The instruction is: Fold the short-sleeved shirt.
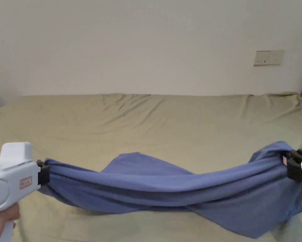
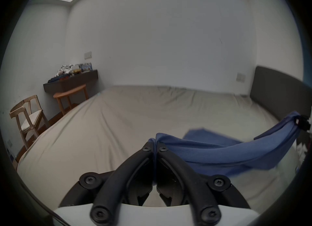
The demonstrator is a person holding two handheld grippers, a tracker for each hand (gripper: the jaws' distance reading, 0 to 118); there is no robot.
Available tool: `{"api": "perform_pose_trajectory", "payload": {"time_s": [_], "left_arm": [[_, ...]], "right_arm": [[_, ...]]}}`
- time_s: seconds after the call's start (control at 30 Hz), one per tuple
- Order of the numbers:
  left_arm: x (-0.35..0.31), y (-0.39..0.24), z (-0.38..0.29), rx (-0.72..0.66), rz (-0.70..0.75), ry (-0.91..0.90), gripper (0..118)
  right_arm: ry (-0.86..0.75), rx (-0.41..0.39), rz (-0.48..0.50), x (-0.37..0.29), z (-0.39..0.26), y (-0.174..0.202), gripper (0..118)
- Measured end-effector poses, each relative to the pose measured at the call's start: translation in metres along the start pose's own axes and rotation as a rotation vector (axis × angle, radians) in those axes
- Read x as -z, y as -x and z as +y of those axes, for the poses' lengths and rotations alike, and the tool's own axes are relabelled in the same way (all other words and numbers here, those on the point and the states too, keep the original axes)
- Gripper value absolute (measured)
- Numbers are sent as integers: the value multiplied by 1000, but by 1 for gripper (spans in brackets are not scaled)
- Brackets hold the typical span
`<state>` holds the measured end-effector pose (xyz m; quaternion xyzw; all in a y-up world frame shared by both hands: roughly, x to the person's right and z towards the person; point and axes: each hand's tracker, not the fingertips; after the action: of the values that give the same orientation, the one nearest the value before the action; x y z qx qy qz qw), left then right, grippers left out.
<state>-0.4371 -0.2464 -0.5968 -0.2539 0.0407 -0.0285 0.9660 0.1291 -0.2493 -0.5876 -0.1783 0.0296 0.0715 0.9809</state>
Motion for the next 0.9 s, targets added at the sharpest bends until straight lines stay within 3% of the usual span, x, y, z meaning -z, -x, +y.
{"api": "perform_pose_trajectory", "payload": {"time_s": [0.07,0.2,0.6,0.9], "left_arm": [[-12,-1,-22,-7,-13,9,0],[-58,3,-56,-24,-47,39,0],[-230,47,-160,0,-174,122,0],[-254,55,-227,10,-195,252,1]], "right_arm": [[65,-34,6,-18,-22,8,6],[94,8,45,-67,-54,-3,6],[217,-74,168,-265,-127,3,6],[338,-65,178,-308,-195,9,6]]}}
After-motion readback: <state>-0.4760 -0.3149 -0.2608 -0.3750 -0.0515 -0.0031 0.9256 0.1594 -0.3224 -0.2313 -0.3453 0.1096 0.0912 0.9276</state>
